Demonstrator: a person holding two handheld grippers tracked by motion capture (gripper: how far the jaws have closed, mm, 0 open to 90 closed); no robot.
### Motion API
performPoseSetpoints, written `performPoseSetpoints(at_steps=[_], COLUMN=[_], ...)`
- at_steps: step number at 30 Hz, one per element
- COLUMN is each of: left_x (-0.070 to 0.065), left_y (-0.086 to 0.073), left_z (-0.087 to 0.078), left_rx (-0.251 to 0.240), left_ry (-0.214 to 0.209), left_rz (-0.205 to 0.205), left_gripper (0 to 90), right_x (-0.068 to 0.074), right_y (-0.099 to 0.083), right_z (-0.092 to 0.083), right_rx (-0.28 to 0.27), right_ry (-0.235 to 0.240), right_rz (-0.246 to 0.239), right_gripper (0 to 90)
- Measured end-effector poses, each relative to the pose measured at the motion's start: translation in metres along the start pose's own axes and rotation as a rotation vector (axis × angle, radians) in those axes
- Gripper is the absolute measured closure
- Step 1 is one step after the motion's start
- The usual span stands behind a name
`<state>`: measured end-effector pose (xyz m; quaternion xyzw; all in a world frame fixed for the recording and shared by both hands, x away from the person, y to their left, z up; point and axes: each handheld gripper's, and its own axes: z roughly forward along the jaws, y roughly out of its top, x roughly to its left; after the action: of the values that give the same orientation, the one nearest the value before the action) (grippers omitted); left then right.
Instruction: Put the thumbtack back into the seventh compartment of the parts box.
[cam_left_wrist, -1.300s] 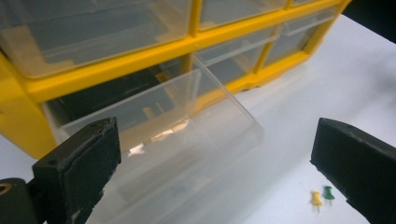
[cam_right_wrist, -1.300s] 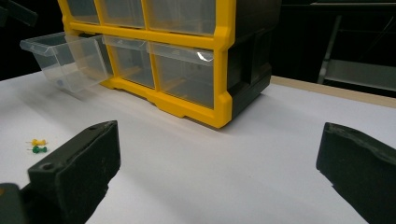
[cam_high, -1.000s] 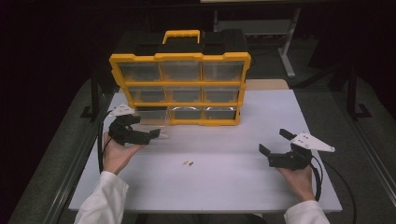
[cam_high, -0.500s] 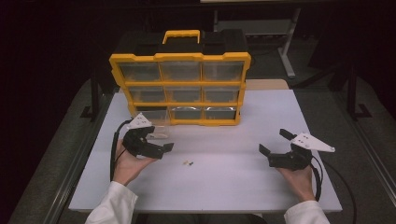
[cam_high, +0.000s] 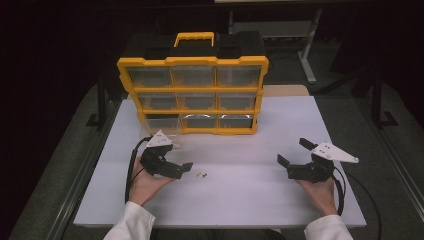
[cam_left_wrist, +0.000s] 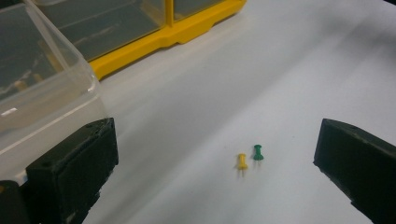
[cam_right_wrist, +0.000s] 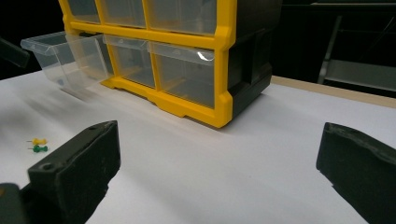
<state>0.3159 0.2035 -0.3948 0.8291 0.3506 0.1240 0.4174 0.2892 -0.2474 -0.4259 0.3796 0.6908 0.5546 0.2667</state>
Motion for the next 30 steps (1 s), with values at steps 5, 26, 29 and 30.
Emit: performPoseSetpoints(at_steps=[5,26,29,30], left_x=[-0.002,0.0,-0.005,-0.007], left_y=[-0.005,-0.026,-0.026,-0.026], left_z=[0.007,0.037,0.037,0.037], left_rx=[0.011,0.073,0.057,0.047], left_ry=[-0.002,-0.004,0.017,0.023], left_rz=[-0.005,-0.022,0.016,0.025], left_gripper=[0.0,2.9,9.8,13.4], right_x=[0.0,0.0,0.0,0.0], right_y=[0.0,0.0,0.0,0.0], right_z=[0.0,0.0,0.0,0.0], right_rx=[0.001,0.006,0.009,0.009], right_ry=[0.001,0.003,0.003,0.004], right_rz=[-0.001,0.0,-0.001,-0.001], right_gripper=[0.0,0.0,0.0,0.0])
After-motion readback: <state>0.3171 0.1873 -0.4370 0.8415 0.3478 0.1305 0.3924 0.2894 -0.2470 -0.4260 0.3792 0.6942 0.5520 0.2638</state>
